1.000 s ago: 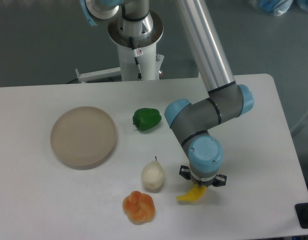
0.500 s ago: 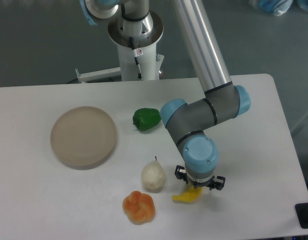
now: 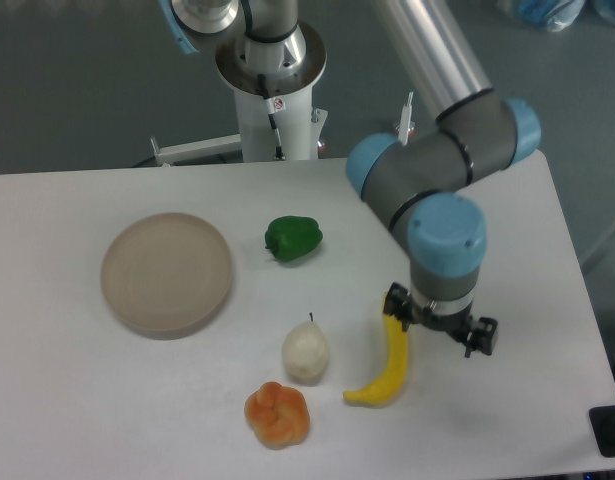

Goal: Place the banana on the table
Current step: 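Lift the open gripper up and away from the banana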

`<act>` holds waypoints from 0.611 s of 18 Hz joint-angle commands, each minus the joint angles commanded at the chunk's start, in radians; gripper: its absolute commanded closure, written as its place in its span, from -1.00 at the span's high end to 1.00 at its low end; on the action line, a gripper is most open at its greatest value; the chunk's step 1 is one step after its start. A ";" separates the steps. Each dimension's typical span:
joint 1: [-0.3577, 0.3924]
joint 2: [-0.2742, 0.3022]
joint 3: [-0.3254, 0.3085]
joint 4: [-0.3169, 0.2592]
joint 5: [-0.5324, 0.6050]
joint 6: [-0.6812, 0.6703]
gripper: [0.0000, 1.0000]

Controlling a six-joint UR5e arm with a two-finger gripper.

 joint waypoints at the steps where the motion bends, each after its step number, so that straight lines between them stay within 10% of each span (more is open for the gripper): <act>1: 0.011 0.003 0.000 -0.017 -0.028 0.002 1.00; 11: 0.046 0.015 -0.020 -0.029 -0.030 0.126 1.00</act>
